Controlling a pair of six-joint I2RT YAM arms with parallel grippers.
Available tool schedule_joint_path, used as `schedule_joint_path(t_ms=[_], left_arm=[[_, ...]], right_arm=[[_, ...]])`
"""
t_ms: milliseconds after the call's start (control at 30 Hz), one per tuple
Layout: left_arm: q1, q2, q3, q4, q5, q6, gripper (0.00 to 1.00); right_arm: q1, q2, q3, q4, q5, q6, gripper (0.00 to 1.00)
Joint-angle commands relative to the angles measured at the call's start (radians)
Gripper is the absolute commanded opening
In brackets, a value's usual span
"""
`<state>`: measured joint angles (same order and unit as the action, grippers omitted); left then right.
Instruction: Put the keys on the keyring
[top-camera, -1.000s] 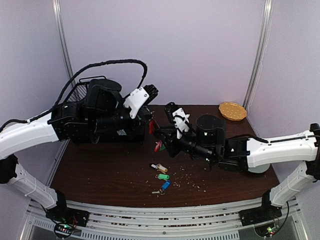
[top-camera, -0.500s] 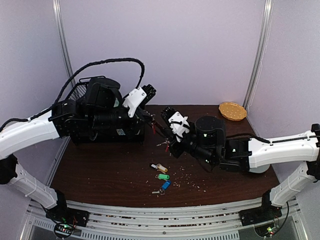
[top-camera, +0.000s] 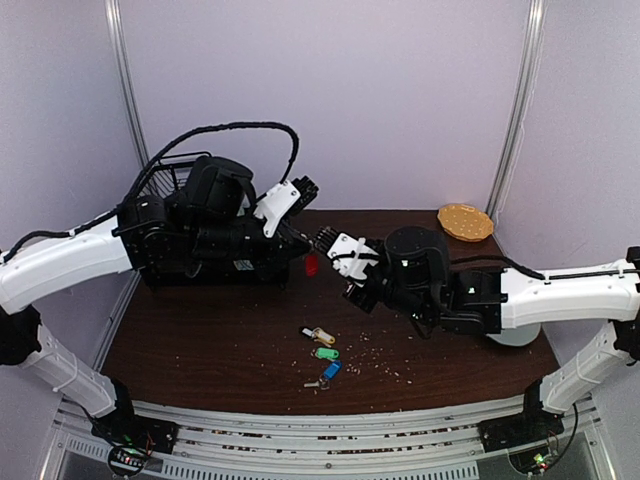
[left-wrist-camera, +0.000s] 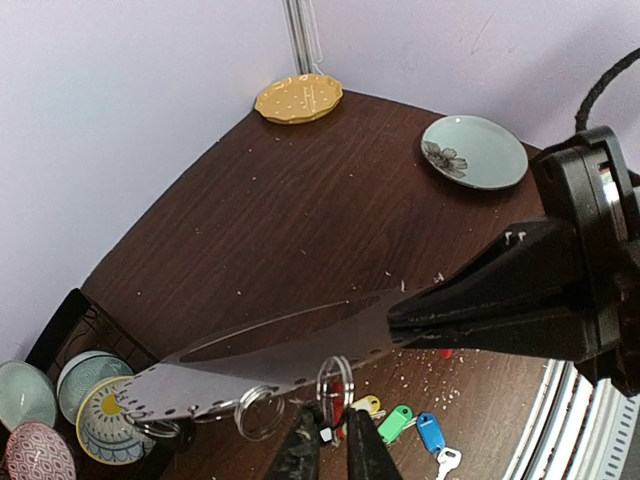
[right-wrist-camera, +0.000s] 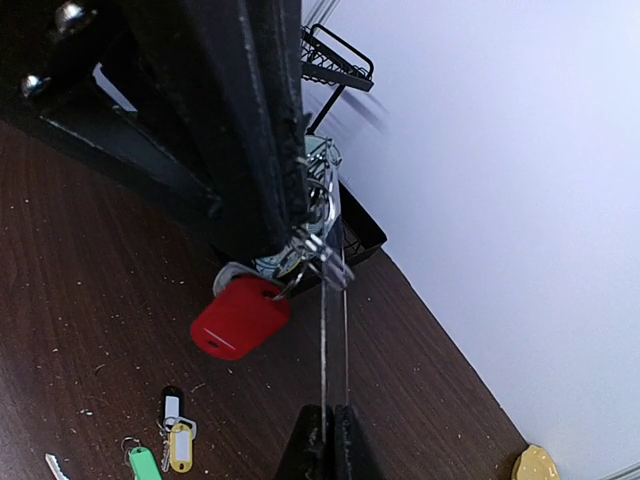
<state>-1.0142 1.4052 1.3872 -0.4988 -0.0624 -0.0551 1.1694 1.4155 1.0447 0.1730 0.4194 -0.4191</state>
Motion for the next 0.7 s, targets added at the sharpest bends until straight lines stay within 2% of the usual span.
schedule_joint_path(t_ms=[0, 167, 300, 433, 533, 667], left_arm=[[0.011, -0.058, -0.026, 0.08, -0.012, 0.003, 0.19], [0.011, -0.155, -0.115, 0.18, 0.051, 0.02, 0.43], [0.011, -0.241, -0.272, 0.306, 0.057, 0.027, 0.46], [0.011, -0.268, -0.434, 0.484, 0.132, 0.033, 0.46], [0.011, -0.279, -0.491, 0.589, 0.151, 0.043, 0.5], [0.011, -0.296, -0.519, 0.632, 0.137, 0.06, 0.56]], right_arm=[[-0.01, -0.045, 0.027, 0.035, 0.017, -0.026, 0.0], [-0.011, -0.045, 0.037, 0.026, 0.007, -0.023, 0.0], [-0.011, -0.047, 0.047, 0.03, -0.005, -0.013, 0.0], [-0.013, -0.058, 0.065, 0.03, -0.021, -0.018, 0.0], [-0.041, -0.078, 0.084, 0.015, -0.045, -0.05, 0.0], [-0.13, -0.086, 0.068, 0.024, -0.037, -0.159, 0.0]])
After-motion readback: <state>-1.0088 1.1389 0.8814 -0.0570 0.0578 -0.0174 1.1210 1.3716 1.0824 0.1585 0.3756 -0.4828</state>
